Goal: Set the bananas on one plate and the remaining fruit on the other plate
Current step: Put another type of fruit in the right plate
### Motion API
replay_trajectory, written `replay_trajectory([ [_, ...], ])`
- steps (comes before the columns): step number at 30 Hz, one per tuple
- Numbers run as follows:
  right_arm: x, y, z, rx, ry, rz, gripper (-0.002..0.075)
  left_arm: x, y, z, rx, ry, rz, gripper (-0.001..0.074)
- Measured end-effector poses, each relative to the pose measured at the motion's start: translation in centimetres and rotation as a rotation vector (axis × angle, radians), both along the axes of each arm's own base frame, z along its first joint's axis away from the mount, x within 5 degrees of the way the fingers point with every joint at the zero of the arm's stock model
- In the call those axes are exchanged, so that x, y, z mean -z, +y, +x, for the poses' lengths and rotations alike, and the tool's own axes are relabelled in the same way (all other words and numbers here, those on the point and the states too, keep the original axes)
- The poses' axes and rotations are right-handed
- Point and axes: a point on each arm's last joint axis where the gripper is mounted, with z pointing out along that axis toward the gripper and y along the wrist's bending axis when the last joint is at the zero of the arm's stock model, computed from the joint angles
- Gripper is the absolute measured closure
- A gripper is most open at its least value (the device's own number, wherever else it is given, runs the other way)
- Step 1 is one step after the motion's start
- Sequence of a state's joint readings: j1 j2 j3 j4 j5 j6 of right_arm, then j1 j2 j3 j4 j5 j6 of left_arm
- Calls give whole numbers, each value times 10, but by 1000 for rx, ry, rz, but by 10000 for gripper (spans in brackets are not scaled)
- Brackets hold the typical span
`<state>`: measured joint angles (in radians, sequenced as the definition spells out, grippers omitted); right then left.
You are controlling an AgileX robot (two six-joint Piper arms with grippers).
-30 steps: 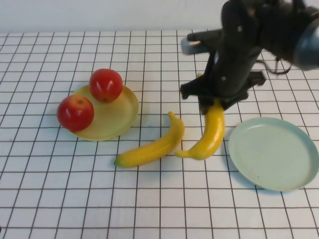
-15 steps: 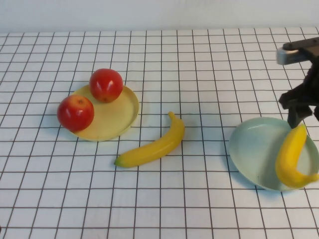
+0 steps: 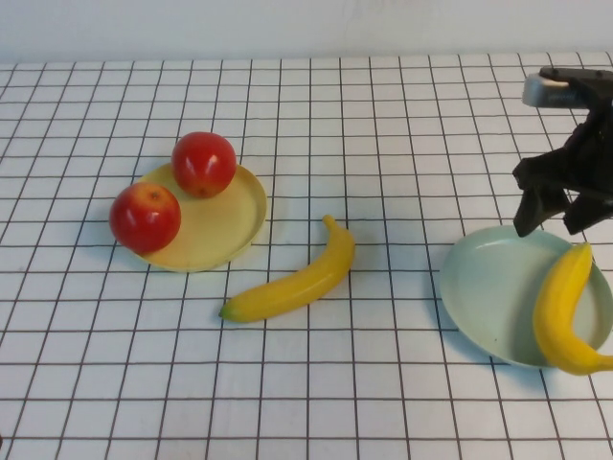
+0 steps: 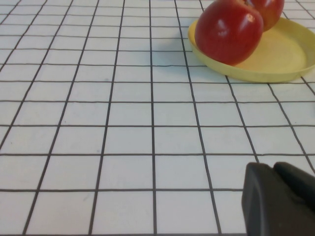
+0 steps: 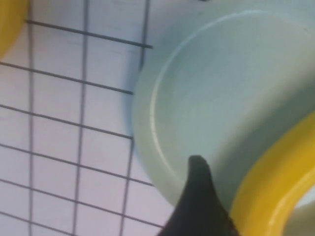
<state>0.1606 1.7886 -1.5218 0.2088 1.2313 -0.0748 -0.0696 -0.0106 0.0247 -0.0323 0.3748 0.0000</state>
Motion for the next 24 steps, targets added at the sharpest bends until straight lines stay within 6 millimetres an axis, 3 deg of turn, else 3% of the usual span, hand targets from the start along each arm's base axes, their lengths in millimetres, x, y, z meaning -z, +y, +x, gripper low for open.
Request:
replay_trajectory([
  [6,-10,34,-3,8,-9,100,276,0,0,0,0,0,0,738],
  [12,-10,92,-6,8,-6,108,275,0,0,0,0,0,0,738],
  [20,18,169,10,49,34,114,273,0,0,0,0,0,0,738],
  [24,34,196,19,66,61,109,273,0,0,0,0,0,0,738],
])
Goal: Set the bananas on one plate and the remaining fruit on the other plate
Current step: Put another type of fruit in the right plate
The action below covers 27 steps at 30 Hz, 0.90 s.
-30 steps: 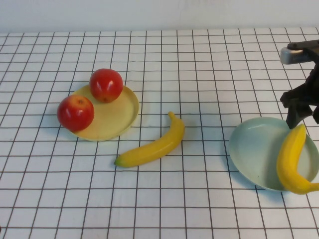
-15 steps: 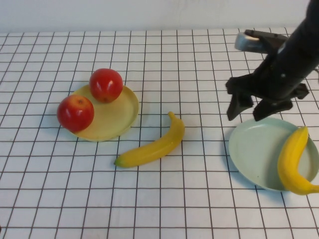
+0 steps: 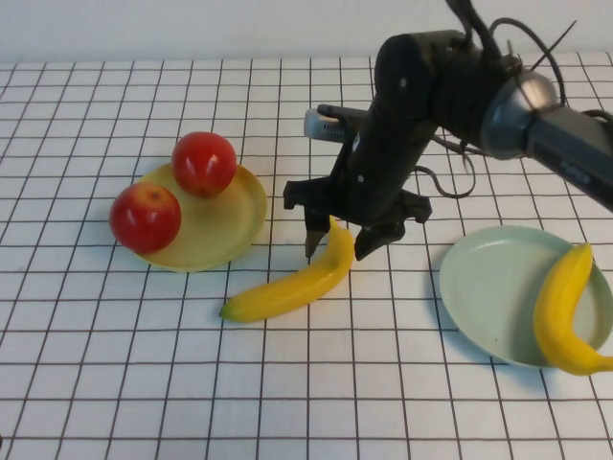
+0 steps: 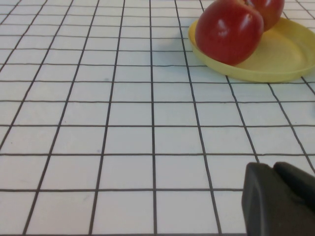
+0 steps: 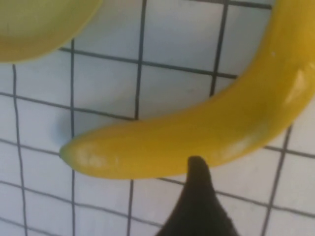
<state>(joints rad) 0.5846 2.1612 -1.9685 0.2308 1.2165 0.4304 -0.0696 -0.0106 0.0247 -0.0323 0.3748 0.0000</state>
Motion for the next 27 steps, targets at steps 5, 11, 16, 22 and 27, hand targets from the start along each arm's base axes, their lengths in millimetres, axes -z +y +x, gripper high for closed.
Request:
replay_trajectory([
  [5,20,13,17,65,17,-3,273,0,0,0,0,0,0,738],
  [11,28,21,23,110,21,-19,273,0,0,0,0,0,0,738],
  [16,29,21,23,122,23,-28,273,0,0,0,0,0,0,738],
  [22,30,21,23,119,21,-41,273,0,0,0,0,0,0,738],
  [27,32,20,24,93,8,-56,273,0,0,0,0,0,0,738],
])
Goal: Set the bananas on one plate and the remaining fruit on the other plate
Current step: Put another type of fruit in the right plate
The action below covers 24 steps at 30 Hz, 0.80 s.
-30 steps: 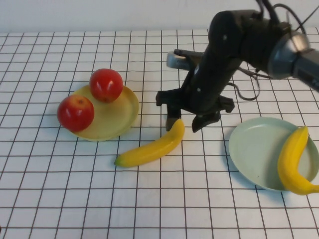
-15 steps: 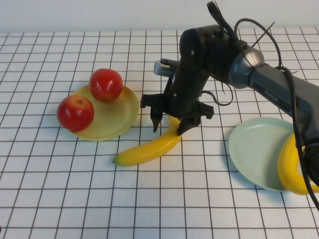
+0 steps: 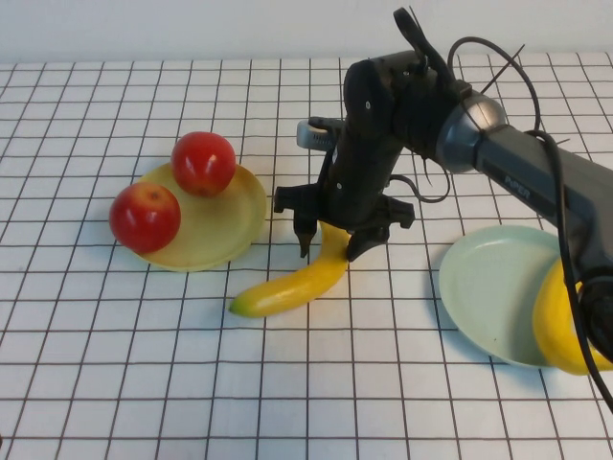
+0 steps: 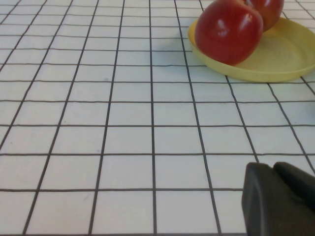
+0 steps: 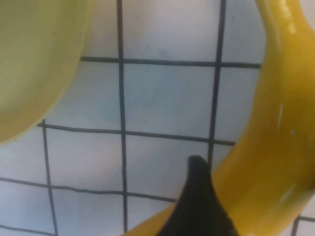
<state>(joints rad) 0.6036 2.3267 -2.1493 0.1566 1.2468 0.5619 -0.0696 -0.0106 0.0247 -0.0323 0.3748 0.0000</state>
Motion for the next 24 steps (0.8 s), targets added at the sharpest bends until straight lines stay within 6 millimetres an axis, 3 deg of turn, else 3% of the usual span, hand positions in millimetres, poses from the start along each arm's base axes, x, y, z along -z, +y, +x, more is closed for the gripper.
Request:
replay_trajectory([
  [19,11,4,1,-39,-2,-11,274,0,0,0,0,0,0,738],
  [24,20,5,2,-67,3,-26,328,0,0,0,0,0,0,738],
])
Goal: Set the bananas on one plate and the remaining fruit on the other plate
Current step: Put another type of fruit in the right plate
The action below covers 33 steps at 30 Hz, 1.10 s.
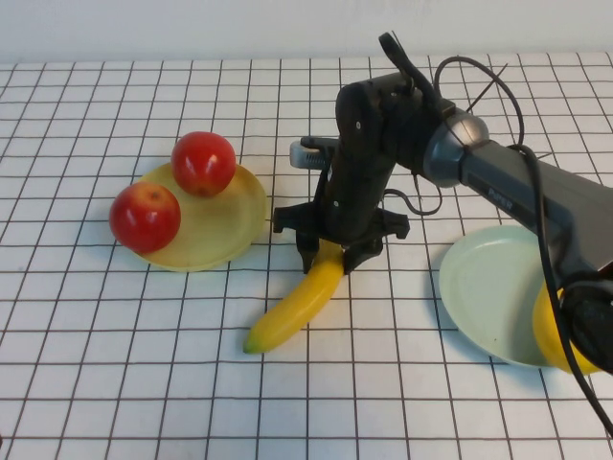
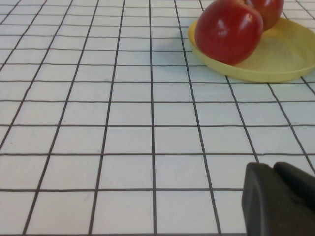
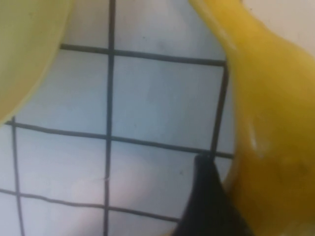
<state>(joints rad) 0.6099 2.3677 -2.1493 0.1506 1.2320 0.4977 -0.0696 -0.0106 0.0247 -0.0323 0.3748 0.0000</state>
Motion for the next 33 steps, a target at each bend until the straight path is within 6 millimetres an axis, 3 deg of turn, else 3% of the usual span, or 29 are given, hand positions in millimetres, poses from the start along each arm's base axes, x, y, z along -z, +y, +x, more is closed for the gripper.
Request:
replay_trajectory([
  [3,1,0,0,-31,-8,-9,405,0,0,0,0,0,0,738],
  [6,-7,-3,0,-58,-44,-28,407,0,0,0,0,0,0,738],
  [8,-23,-7,-1,-82,-94,-40,407,0,0,0,0,0,0,738],
  [10,-48,-13,-3,-107,-166,-55,407,0,0,0,0,0,0,738],
  [13,-104,-29,-15,-141,-308,-67,407,0,0,0,0,0,0,738],
  [15,-130,-43,-24,-141,-367,-81,407,0,0,0,0,0,0,738],
  [17,-144,-62,-32,-125,-385,-103,407,0,0,0,0,0,0,738],
  [19,-145,-87,-40,-97,-360,-139,407,0,0,0,0,0,0,738],
  [25,-98,-158,-50,-2,-156,-256,407,0,0,0,0,0,0,738],
  [29,-72,-180,-51,12,-76,-260,407,0,0,0,0,0,0,738],
  [33,-65,-186,-48,23,-99,-242,407,0,0,0,0,0,0,738],
])
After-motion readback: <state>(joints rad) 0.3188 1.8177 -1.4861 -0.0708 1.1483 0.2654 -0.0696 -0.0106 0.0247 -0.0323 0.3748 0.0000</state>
